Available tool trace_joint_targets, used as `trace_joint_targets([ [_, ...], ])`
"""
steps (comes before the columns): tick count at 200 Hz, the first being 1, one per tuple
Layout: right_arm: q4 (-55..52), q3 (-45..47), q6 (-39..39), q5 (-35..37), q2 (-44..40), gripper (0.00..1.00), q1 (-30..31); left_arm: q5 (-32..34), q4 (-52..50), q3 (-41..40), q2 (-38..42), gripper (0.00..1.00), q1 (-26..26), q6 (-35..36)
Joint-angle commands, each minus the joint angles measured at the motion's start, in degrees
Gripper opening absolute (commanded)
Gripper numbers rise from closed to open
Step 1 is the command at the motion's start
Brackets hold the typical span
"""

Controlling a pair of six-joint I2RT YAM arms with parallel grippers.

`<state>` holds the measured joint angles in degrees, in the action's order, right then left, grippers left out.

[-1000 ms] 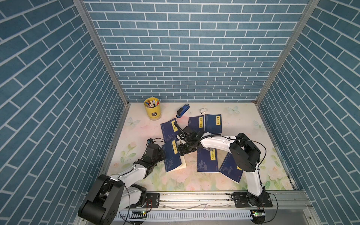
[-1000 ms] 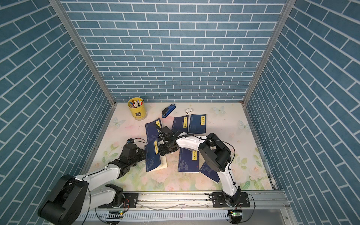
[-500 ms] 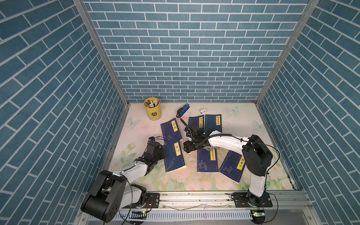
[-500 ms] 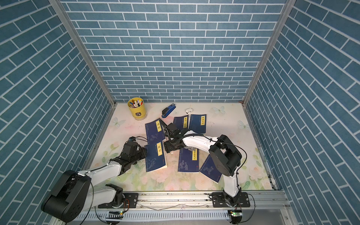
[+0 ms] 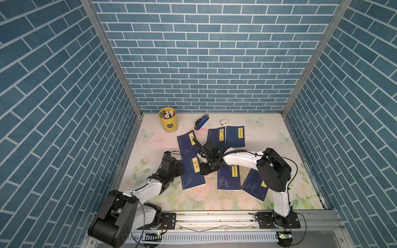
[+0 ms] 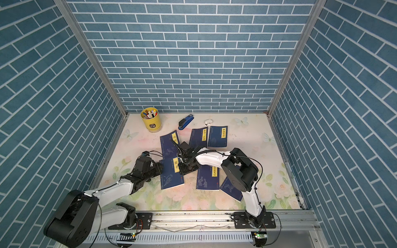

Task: Wipe the cover of the book
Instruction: Move the book to the center of the board.

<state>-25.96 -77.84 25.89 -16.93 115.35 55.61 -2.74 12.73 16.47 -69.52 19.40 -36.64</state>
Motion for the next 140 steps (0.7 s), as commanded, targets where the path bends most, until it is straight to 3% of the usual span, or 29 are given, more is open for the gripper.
trace_joint_targets([
  [1,0.25,-0.15,1.09,-2.39,2.39,0.29,0.55,-0.38,1.02,0.52,-2.16,0.44,-0.28,0.08],
  [26,1.2,-1.06,1.44,-3.58,3.68,0.2,0.94,1.51,1.19,2.64,-4.31,0.4,-0.35,0.56],
  [93,4.58,-5.07,3.72,-4.57,7.27,0.16,0.98,-0.81,3.72,8.8,-11.67,0.32,-2.15,2.09],
  [140,4.92,-9.39,4.41,-3.02,9.89,0.15,1.08,-0.86,4.13,10.77,-14.04,0.31,-3.61,2.69],
])
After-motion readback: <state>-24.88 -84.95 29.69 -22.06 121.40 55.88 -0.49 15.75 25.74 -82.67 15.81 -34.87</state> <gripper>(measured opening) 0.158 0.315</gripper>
